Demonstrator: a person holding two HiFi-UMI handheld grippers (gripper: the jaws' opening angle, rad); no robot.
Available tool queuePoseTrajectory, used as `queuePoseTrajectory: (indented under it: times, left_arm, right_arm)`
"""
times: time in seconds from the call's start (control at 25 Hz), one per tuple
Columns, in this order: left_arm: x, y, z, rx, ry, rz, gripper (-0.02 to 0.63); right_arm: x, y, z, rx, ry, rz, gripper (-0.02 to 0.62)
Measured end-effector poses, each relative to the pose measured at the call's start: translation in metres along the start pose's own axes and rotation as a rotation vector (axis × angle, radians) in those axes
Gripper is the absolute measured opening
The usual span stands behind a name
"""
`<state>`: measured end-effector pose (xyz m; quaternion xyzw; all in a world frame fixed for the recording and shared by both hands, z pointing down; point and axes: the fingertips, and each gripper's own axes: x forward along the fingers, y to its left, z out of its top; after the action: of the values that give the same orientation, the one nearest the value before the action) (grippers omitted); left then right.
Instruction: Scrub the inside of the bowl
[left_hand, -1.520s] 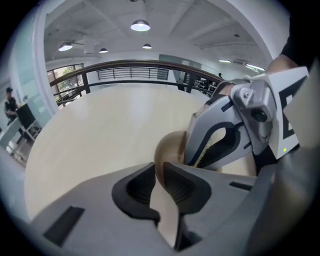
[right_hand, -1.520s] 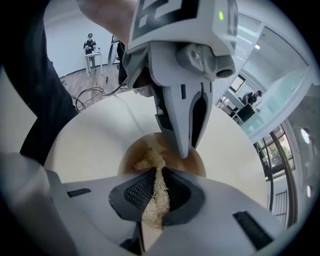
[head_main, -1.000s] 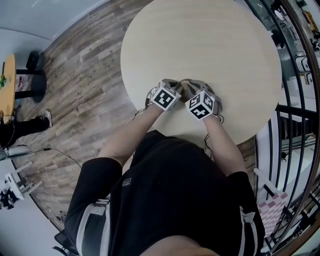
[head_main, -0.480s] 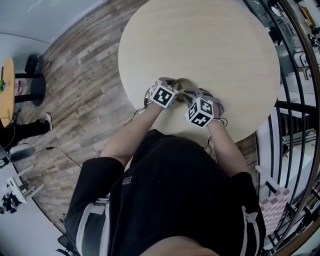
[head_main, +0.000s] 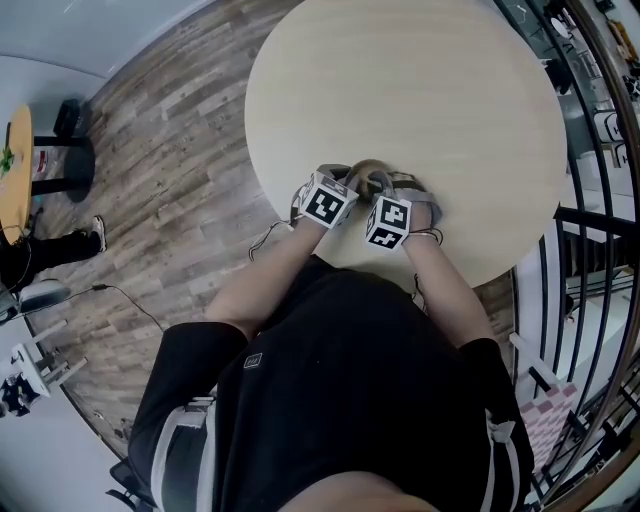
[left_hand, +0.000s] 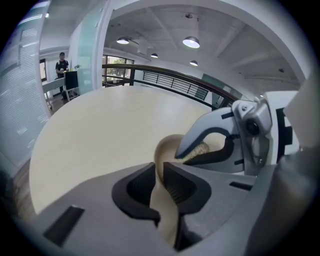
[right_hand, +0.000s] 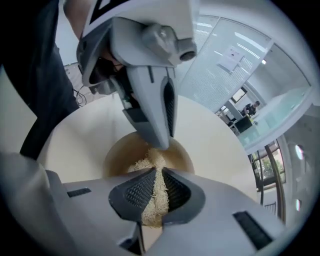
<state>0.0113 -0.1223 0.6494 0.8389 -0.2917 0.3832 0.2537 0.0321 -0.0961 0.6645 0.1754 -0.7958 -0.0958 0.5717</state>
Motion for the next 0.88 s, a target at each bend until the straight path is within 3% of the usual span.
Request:
queuePoseTrajectory:
  times: [0.16, 0.44, 0.68, 0.76, 0.88]
  left_arm:
    - [-0.004, -0.010, -0.009, -0.018, -0.020, -0.013, 0.068]
    - [-0.010, -0.022, -0.005, 0.180, -0.023, 0.052, 0.100]
    - [0.000, -0.009, -0.006, 0.113, 0.009, 0.053, 0.098]
    - [0.001, -0.004, -0.007, 0.097, 0.019, 0.052, 0.097]
    - [0.003, -0.003, -0.004, 0.073, 0.007, 0.034, 0.097]
  right_arm:
    - [0.002, -0.014, -0.004, 0.036, 0.003, -0.065, 0.044]
    - [-0.009, -0.023, -0.005, 0.165, -0.049, -0.086, 0.044]
    - [-0.051, -0.052, 0.001, 0.526, -0.246, -0.004, 0.044]
    - [-0.061, -0.042, 0.008, 0.492, -0.287, 0.096, 0.044]
    - [-0.052, -0.005, 0.006, 0.245, -0.205, 0.224, 0.044]
